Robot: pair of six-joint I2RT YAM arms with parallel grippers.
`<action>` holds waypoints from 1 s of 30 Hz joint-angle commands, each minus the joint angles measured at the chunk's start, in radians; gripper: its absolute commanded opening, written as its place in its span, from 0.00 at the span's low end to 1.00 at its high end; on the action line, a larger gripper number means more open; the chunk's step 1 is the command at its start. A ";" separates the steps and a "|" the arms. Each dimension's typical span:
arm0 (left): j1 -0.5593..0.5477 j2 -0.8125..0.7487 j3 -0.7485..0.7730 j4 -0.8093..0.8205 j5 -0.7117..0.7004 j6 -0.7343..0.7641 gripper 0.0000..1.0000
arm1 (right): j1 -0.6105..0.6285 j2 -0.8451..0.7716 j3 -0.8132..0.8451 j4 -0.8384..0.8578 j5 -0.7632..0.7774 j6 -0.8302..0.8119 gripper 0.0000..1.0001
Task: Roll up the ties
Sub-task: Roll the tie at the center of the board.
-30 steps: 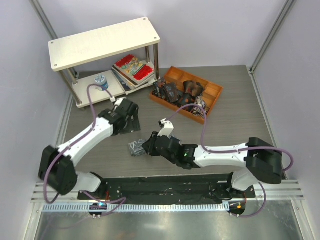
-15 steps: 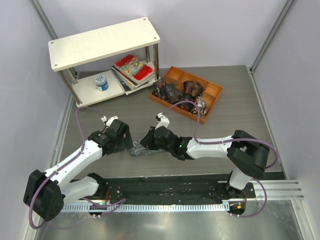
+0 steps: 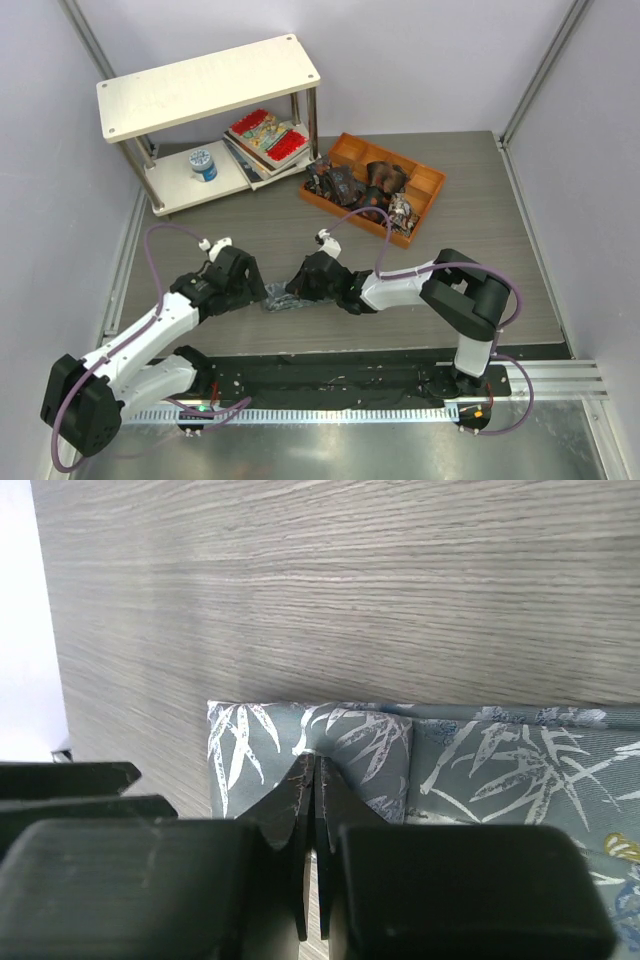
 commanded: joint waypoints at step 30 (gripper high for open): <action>-0.099 0.157 -0.160 0.371 0.019 -0.239 0.50 | -0.013 -0.004 -0.052 -0.025 0.003 0.112 0.01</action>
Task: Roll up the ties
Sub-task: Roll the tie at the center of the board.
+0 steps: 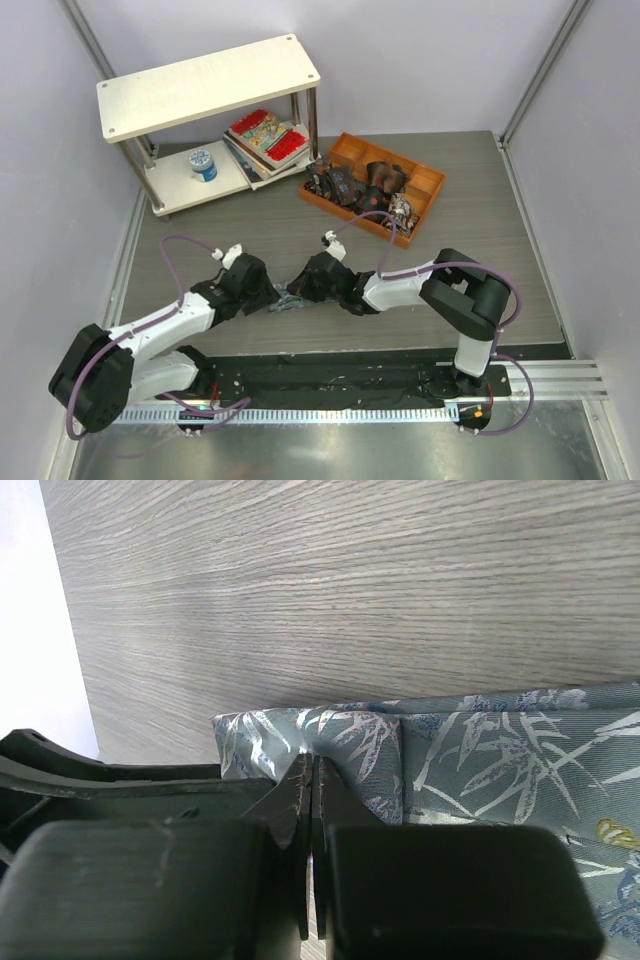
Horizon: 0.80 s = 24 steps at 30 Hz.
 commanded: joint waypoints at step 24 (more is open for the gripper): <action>-0.119 0.142 0.304 -0.396 -0.319 0.094 0.00 | -0.005 -0.063 -0.034 0.022 -0.074 -0.057 0.01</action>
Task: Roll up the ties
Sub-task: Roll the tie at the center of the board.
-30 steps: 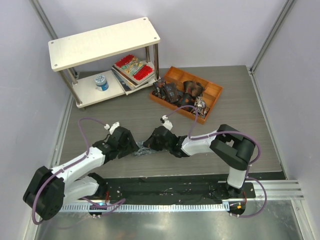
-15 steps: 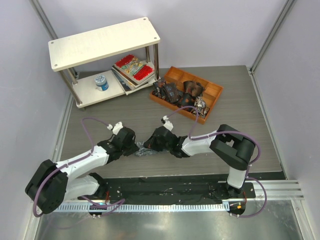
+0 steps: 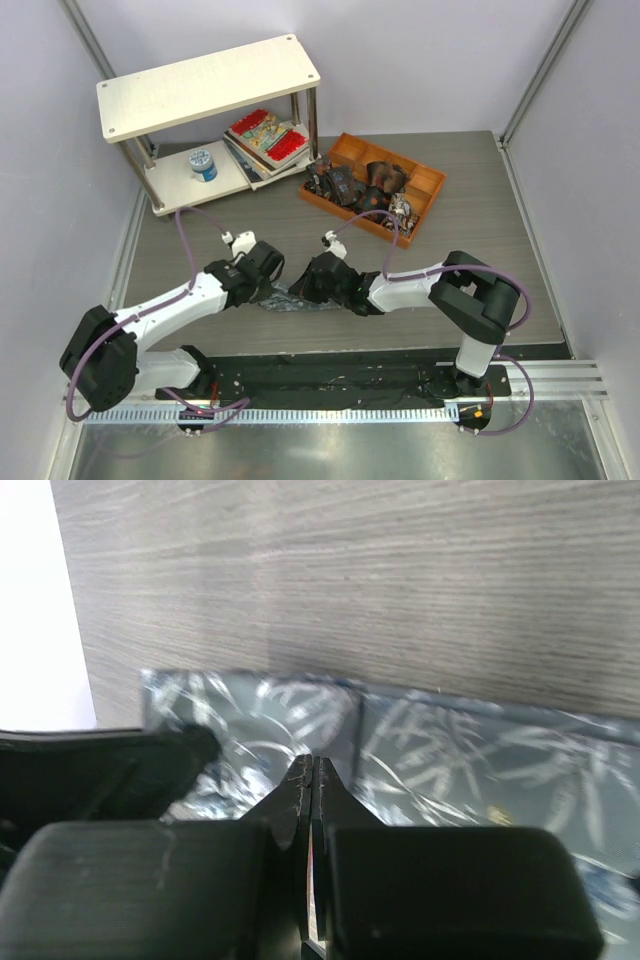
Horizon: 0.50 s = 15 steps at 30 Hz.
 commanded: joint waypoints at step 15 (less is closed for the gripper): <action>-0.139 0.261 0.322 -0.375 -0.318 0.123 0.00 | -0.010 0.015 -0.009 0.027 -0.038 0.013 0.01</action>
